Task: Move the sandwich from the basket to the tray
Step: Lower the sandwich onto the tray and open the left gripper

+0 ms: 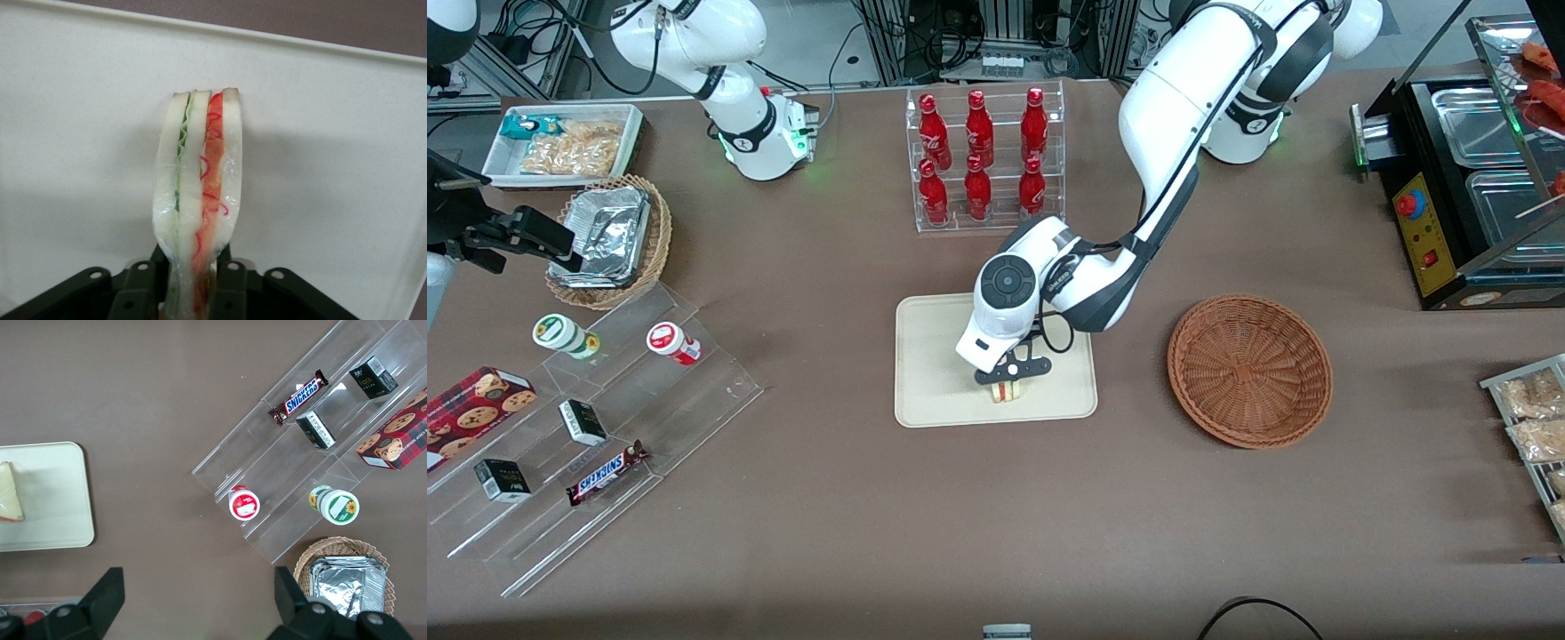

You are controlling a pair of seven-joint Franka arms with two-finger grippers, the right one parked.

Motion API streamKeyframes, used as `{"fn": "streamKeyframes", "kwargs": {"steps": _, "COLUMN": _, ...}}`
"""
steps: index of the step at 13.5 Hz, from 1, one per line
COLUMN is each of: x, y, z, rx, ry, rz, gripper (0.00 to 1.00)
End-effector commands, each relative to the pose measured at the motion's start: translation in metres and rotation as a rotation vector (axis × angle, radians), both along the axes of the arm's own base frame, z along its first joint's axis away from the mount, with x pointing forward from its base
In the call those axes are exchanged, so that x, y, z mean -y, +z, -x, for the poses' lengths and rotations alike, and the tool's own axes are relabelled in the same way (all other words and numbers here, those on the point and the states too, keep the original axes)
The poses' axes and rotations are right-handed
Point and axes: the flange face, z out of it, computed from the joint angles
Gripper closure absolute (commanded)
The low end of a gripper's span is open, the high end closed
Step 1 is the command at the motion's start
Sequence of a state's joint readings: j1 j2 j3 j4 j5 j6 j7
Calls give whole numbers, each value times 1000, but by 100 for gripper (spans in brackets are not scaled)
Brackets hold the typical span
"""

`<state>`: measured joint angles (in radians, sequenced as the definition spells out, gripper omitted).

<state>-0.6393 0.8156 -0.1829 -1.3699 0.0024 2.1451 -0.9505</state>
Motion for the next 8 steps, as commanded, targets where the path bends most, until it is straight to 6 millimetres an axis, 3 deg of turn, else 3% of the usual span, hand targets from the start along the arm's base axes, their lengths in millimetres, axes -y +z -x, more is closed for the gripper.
{"fn": "streamKeyframes", "kwargs": {"steps": 1, "x": 7, "y": 14, "z": -3, "rx": -1, "ry": 22, "rz": 34, "gripper": 0}}
{"fn": "streamKeyframes", "kwargs": {"steps": 6, "x": -2, "y": 87, "z": -7, "rx": 37, "ry": 30, "rz": 40, "gripper": 0}}
{"fn": "streamKeyframes", "kwargs": {"steps": 8, "x": -13, "y": 107, "z": -5, "rx": 12, "ry": 24, "rz": -9, "gripper": 0}}
